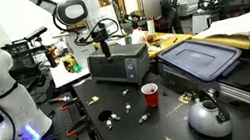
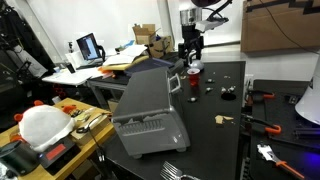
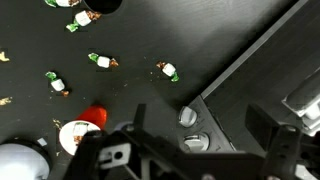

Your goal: Put one sweet in the cup

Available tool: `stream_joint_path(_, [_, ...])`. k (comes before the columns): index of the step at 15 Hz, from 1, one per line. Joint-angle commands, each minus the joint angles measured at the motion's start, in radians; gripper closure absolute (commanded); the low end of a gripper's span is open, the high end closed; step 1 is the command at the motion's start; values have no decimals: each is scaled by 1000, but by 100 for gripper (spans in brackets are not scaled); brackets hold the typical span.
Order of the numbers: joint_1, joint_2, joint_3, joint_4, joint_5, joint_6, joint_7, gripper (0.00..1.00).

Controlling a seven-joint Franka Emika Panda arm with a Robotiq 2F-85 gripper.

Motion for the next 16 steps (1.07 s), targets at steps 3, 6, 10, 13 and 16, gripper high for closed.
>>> stream_joint_path(3, [-23,-7,-8,-47,-99,38,12,0])
stream_joint_path(6, [-26,-5,-10,-63,-141,45,1,0])
stream_joint_path(10, [-19,6,-19,-84,-166,52,-51,0])
stream_joint_path(13, [-15,25,-27,-95,-168,68,-109,0])
stream_joint_path(16, [-14,60,-42,-101,-165,113,-176,0])
